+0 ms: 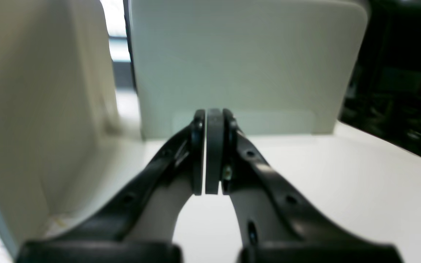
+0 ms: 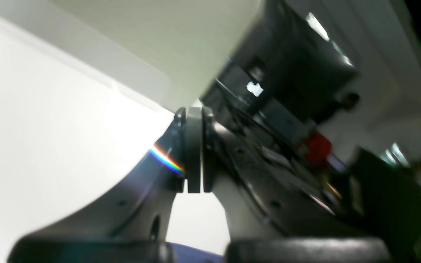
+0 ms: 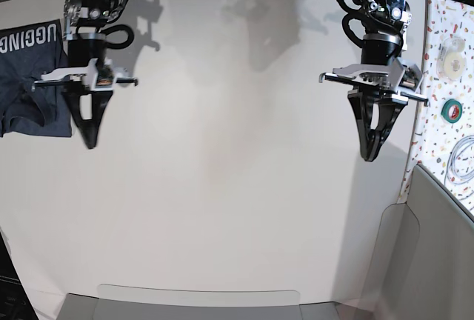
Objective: Layout the t-shirt on the table in an organized manner, then fold the t-shirt properly
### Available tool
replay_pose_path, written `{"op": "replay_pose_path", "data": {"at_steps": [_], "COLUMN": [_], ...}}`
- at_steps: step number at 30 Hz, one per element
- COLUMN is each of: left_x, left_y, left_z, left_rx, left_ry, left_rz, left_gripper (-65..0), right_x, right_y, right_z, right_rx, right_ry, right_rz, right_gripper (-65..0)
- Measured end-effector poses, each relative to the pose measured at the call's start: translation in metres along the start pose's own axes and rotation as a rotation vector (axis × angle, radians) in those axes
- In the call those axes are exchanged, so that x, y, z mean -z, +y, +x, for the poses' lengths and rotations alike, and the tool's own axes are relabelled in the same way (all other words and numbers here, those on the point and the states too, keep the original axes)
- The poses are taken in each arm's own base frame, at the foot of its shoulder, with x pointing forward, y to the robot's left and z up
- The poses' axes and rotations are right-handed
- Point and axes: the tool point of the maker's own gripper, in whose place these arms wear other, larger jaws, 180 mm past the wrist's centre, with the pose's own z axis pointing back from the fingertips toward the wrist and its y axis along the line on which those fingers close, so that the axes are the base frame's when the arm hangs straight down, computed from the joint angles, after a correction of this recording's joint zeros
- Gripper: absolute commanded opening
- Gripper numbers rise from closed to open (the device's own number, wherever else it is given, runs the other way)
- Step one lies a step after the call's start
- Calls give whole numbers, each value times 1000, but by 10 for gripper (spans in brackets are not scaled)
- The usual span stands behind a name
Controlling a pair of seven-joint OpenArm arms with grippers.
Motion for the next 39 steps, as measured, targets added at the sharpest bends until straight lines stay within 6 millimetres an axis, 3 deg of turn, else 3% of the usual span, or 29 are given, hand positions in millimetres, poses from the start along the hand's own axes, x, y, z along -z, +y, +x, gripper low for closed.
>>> {"op": "replay_pose_path", "data": {"at_steps": [2, 9, 13, 18, 22, 25, 30, 34, 36, 39], "left_x": [-17, -58, -95, -146, -192, -219, -265, -299, -333, -389], "left_y": [8, 15, 42, 71, 96, 102, 108, 106, 105, 85], "left_z": [8, 16, 5, -17, -20, -17, -18, -24, -41, -76], "left_rx": [13, 7, 90, 199, 294, 347, 436, 494, 479, 441], "left_ry": [-49, -94, 27, 269, 438, 521, 666, 784, 906, 1087], "left_rz": [55, 147, 278, 429, 550, 607, 693, 695, 714, 609], "left_gripper": [-630, -629, -629, -629, -630, -632, -632, -630, -632, -632], "right_x": [-10, -50, -84, -130, -170, -201, -268, -343, -368, -402], "right_y": [17, 5, -13, -40, -25, -15, 29, 77, 80, 83], "right_z": [11, 12, 21, -2, -10, -24, -48, -63, -73, -86], "right_rx": [-30, -133, -226, -258, -236, -225, -97, 40, 63, 73], "right_ry": [-54, -56, -78, 53, 105, 153, 259, 373, 447, 535], "right_rz": [63, 38, 23, -15, 107, 225, 441, 680, 703, 751], "right_gripper": [-650, -650, -650, -650, -650, -650, -650, -650, -650, -650]}}
